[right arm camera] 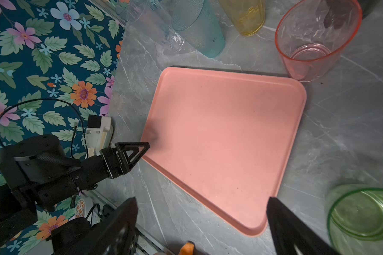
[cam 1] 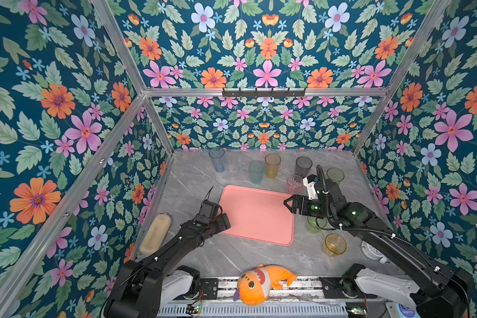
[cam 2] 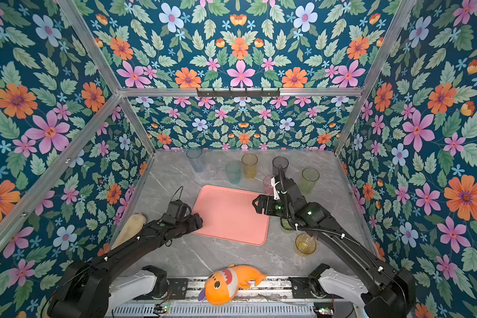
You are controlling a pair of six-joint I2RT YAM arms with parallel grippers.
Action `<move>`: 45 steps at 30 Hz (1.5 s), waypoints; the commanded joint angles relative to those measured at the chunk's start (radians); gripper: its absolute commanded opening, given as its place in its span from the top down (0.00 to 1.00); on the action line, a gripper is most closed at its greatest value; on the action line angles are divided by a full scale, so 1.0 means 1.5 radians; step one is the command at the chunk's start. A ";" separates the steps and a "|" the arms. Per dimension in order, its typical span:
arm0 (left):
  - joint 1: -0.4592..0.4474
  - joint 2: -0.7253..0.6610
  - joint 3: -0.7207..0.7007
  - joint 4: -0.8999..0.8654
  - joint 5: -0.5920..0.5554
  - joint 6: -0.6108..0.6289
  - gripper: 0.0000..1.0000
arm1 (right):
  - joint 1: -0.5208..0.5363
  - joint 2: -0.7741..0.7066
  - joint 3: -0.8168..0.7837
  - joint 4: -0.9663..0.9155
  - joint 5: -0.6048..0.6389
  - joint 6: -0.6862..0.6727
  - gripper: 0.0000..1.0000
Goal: Place the glasses into the tray
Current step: Rotate the tray at the center of the table.
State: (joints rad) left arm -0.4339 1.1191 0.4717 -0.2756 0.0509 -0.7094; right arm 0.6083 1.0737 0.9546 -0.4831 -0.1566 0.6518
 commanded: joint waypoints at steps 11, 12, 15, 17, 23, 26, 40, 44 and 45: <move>-0.120 -0.007 -0.004 -0.010 -0.044 -0.102 0.09 | -0.004 -0.002 -0.012 0.014 -0.004 0.013 0.08; -0.123 -0.008 0.005 -0.025 -0.054 -0.096 0.09 | -0.004 -0.001 -0.013 0.015 -0.005 0.013 0.08; -0.123 -0.011 0.043 -0.065 -0.095 -0.073 0.09 | -0.005 0.002 -0.015 0.019 -0.008 0.013 0.08; -0.122 -0.011 0.071 -0.090 -0.130 -0.054 0.08 | -0.004 0.002 -0.015 0.019 -0.008 0.012 0.08; -0.091 0.013 0.168 -0.114 -0.206 0.033 0.05 | -0.005 -0.001 -0.016 0.029 -0.010 0.005 0.08; -0.062 0.039 0.209 -0.098 -0.207 0.081 0.05 | -0.005 -0.005 -0.014 0.027 -0.009 -0.001 0.08; 0.045 0.239 0.262 0.073 -0.112 0.201 0.33 | -0.005 -0.017 -0.025 0.029 -0.011 -0.005 0.08; 0.045 0.274 0.233 0.105 -0.073 0.209 0.51 | -0.005 -0.021 -0.028 0.028 -0.007 -0.005 0.08; 0.046 0.284 0.228 0.107 -0.072 0.209 0.53 | -0.005 -0.020 -0.028 0.028 -0.007 -0.006 0.08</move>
State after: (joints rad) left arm -0.3679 1.5238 0.8246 -0.1581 -0.0971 -0.4171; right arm 0.6006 1.0458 0.9134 -0.4526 -0.1757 0.6495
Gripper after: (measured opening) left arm 0.470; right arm 0.920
